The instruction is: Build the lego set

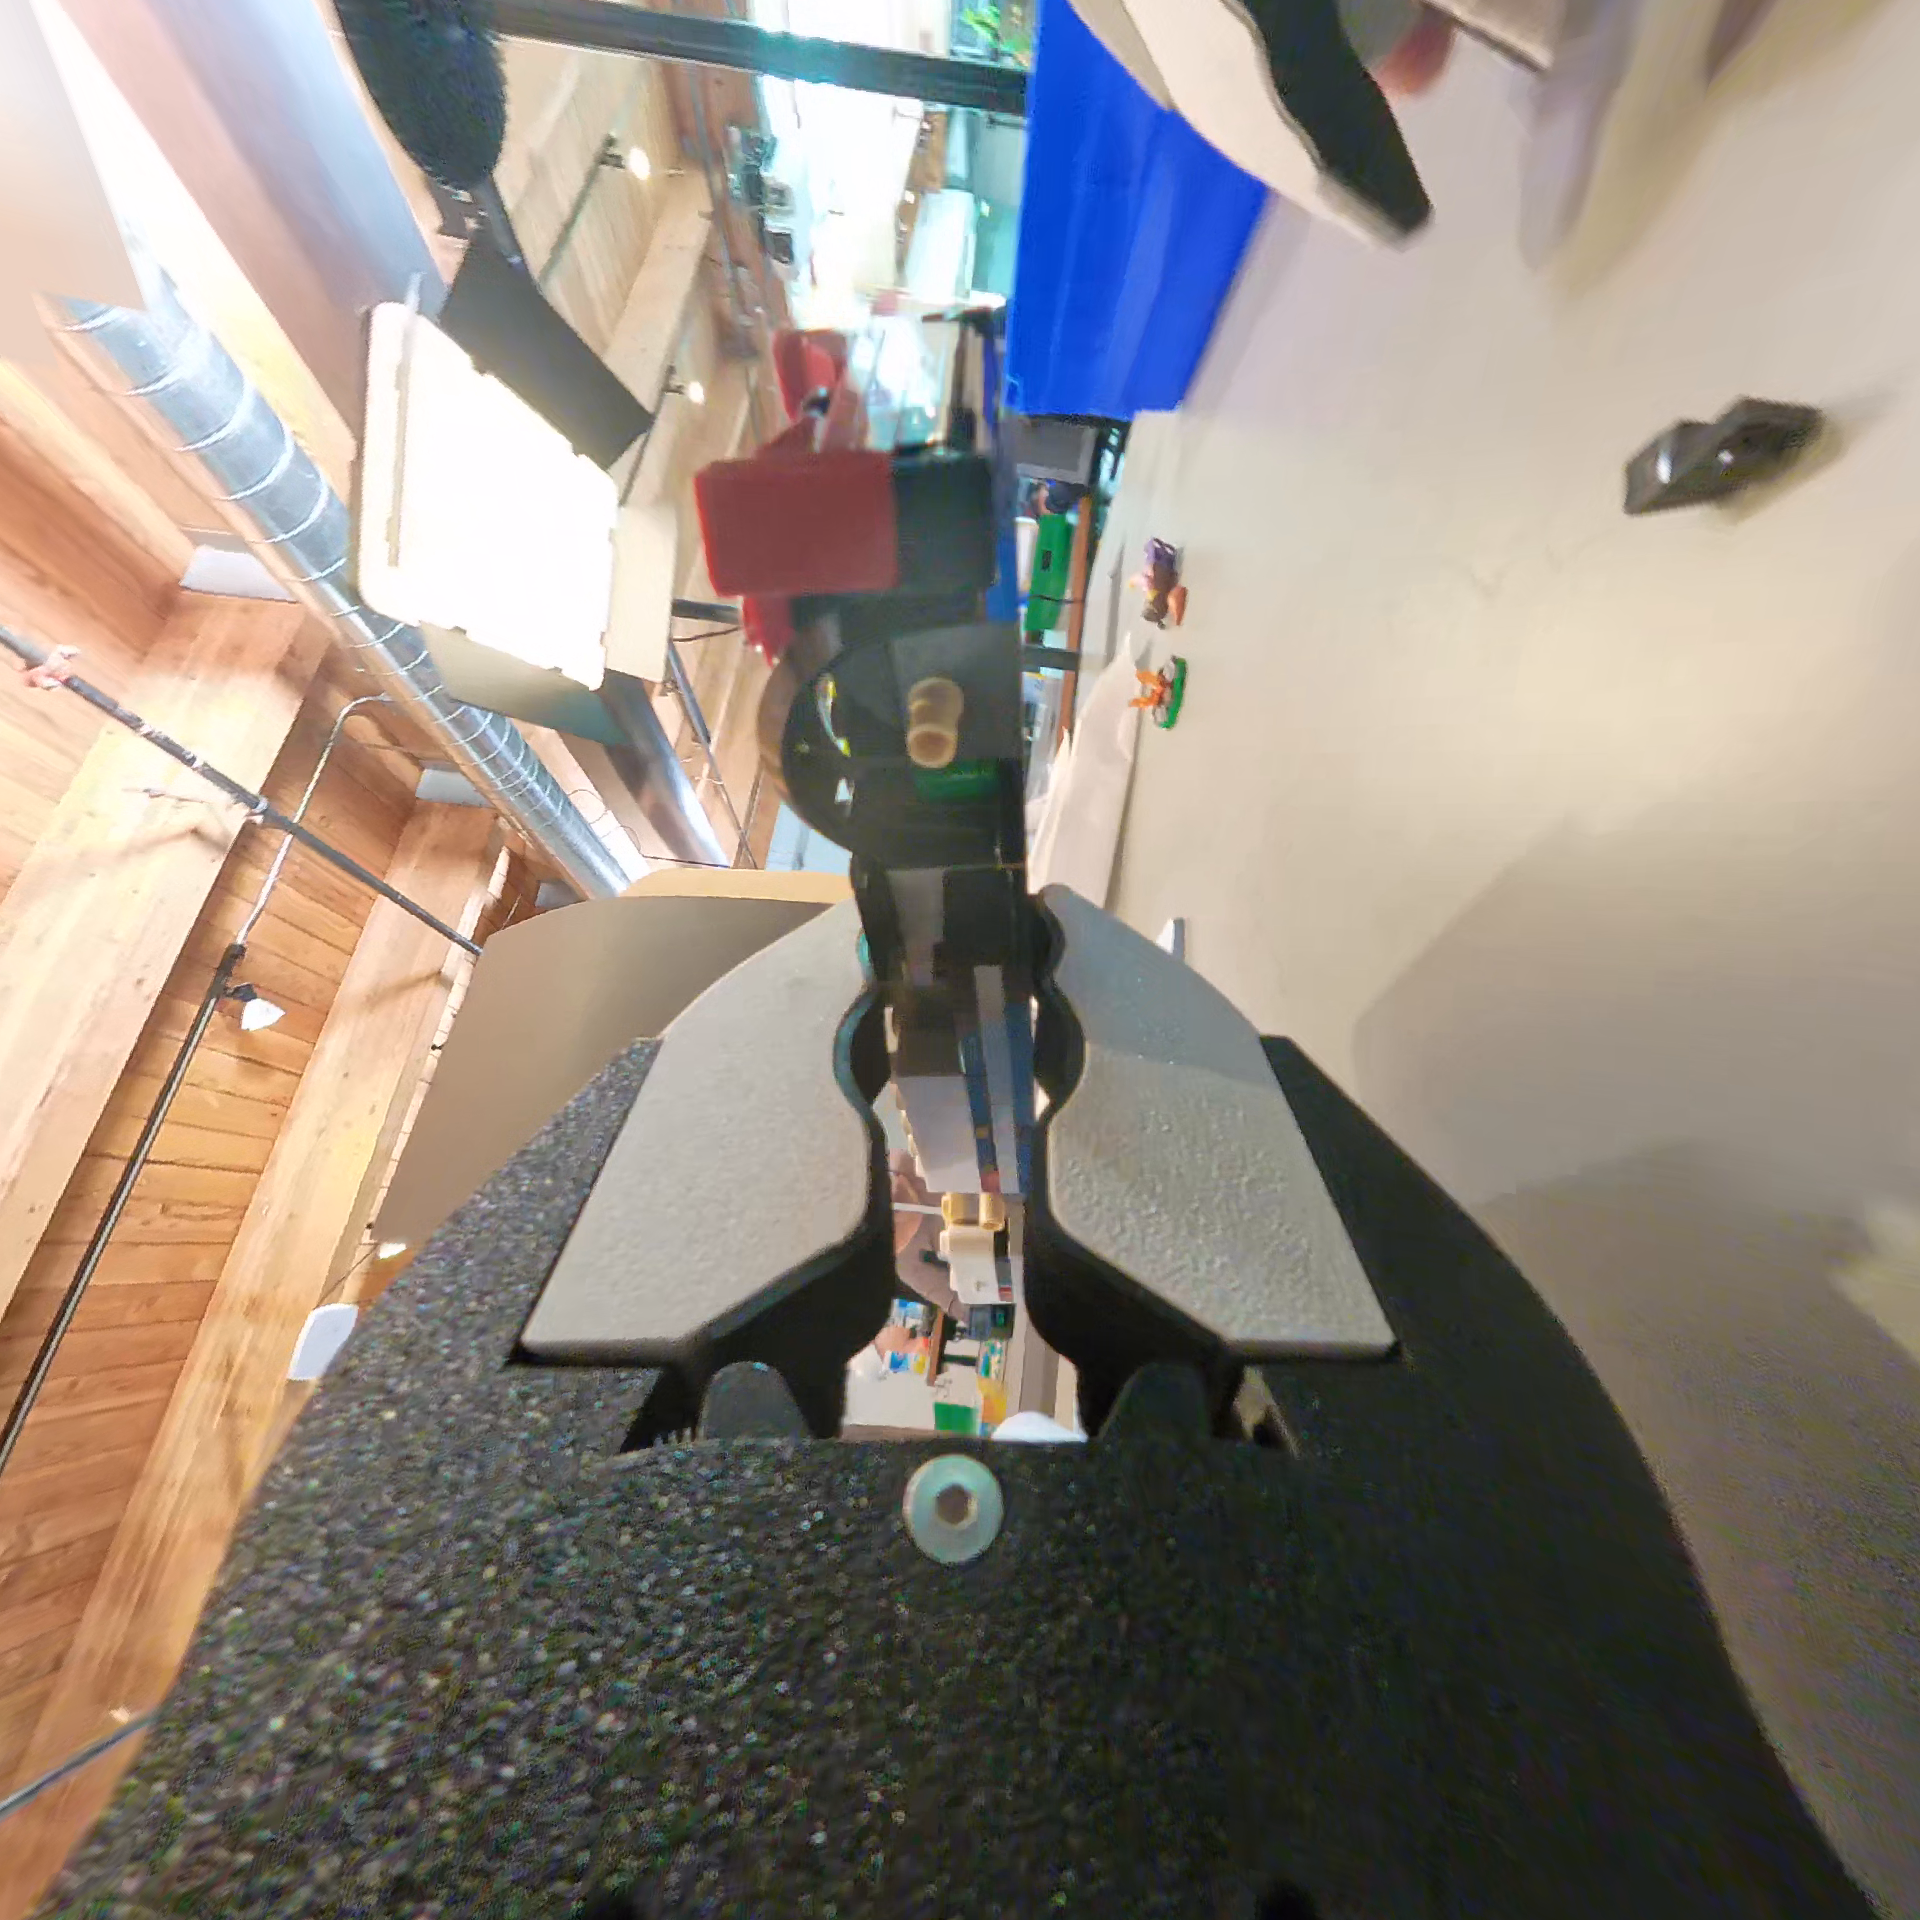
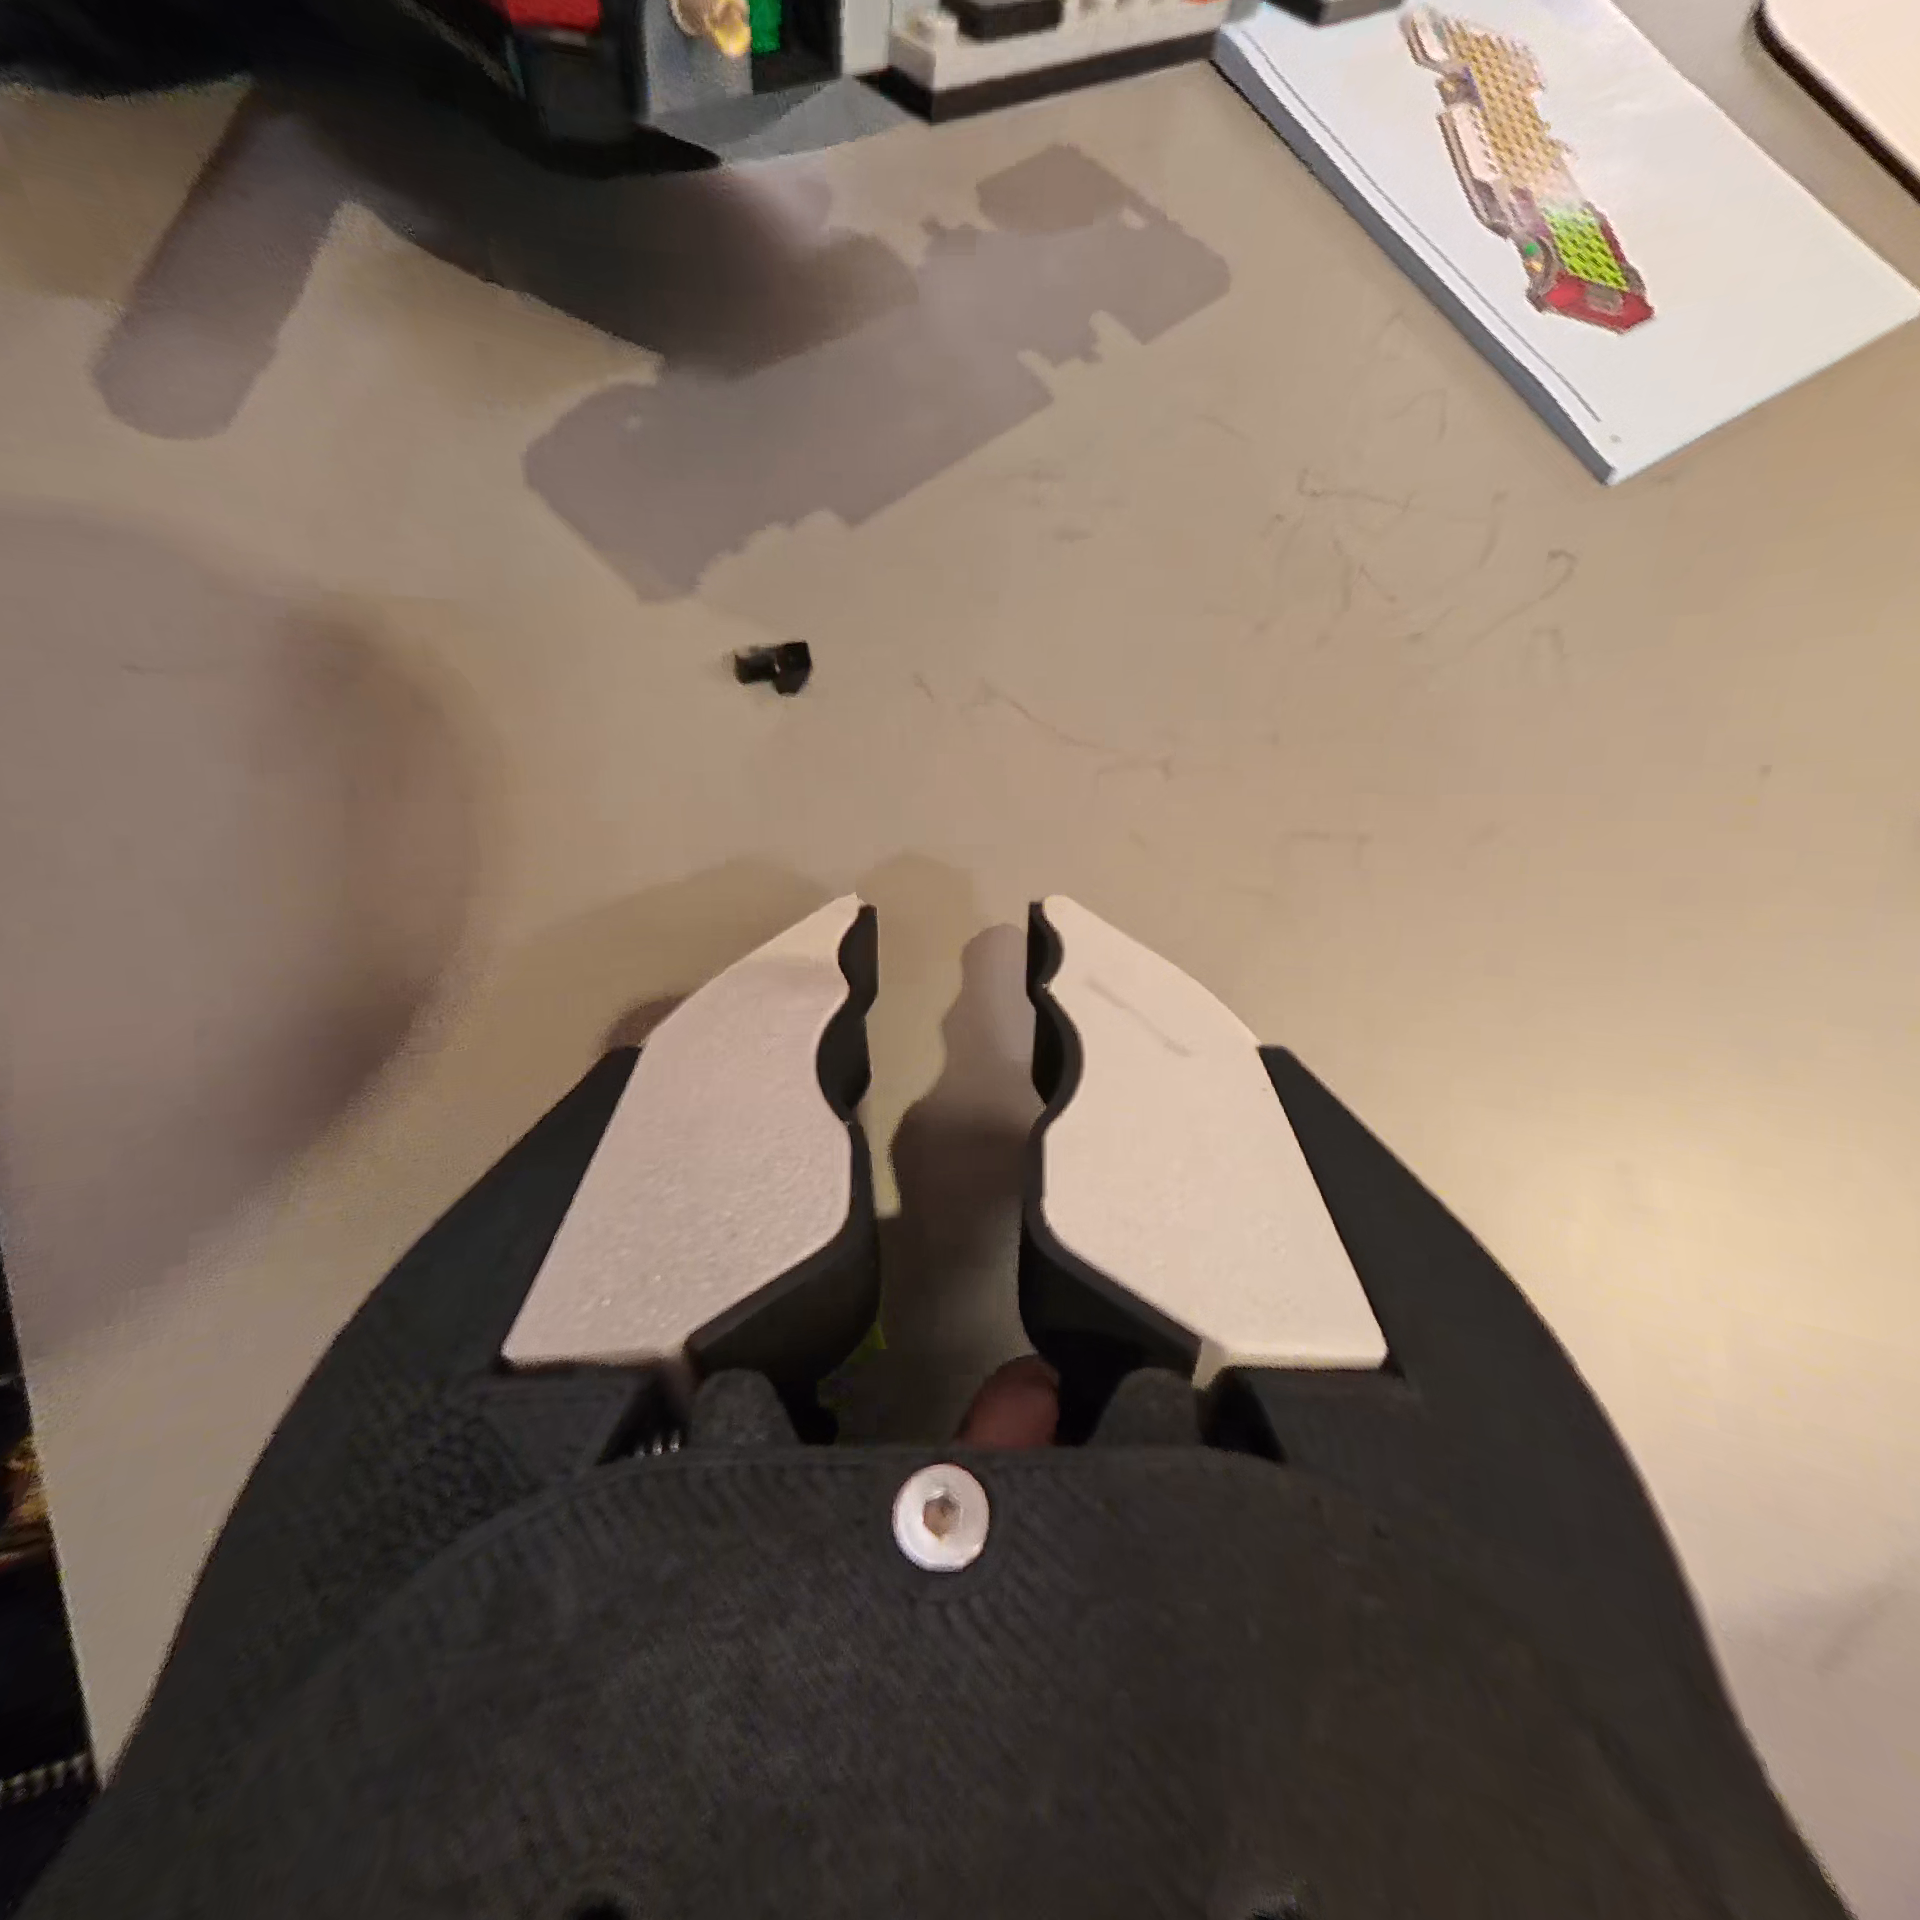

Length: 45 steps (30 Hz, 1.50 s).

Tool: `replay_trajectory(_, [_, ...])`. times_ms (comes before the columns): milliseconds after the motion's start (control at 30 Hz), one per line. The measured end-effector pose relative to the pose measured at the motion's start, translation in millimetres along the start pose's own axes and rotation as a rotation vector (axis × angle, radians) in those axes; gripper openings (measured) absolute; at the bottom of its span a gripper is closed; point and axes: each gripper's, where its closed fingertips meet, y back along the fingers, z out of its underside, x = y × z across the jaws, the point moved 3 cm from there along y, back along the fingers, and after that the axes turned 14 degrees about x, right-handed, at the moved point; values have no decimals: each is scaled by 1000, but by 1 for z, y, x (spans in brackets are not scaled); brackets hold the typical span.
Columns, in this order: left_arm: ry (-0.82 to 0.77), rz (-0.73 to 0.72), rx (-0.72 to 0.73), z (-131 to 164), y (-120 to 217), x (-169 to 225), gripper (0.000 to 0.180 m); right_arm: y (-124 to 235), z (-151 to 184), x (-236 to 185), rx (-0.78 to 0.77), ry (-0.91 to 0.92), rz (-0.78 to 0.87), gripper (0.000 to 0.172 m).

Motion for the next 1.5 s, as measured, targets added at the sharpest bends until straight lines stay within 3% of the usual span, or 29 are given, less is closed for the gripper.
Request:
replay_trajectory(167, [-85,93,-41,3,-2,12,23,29,15,7,-58,-51,63,28])
replay_trajectory(333, [-125,151,-35,1,-2,21,24,47,32,-6,-116,-87,17,33])
replay_trajectory(767, [-203,223,-17,-7,-5,33,24,32,32,-18,-176,6,-29,41])
replay_trajectory(1200, [-187,279,-98,4,-6,40,24,34,30,-31,-223,-241,53,56])
replay_trajectory(1500, [-158,257,-72,-2,-6,37,24,23,27,-31,-232,-154,84,49])
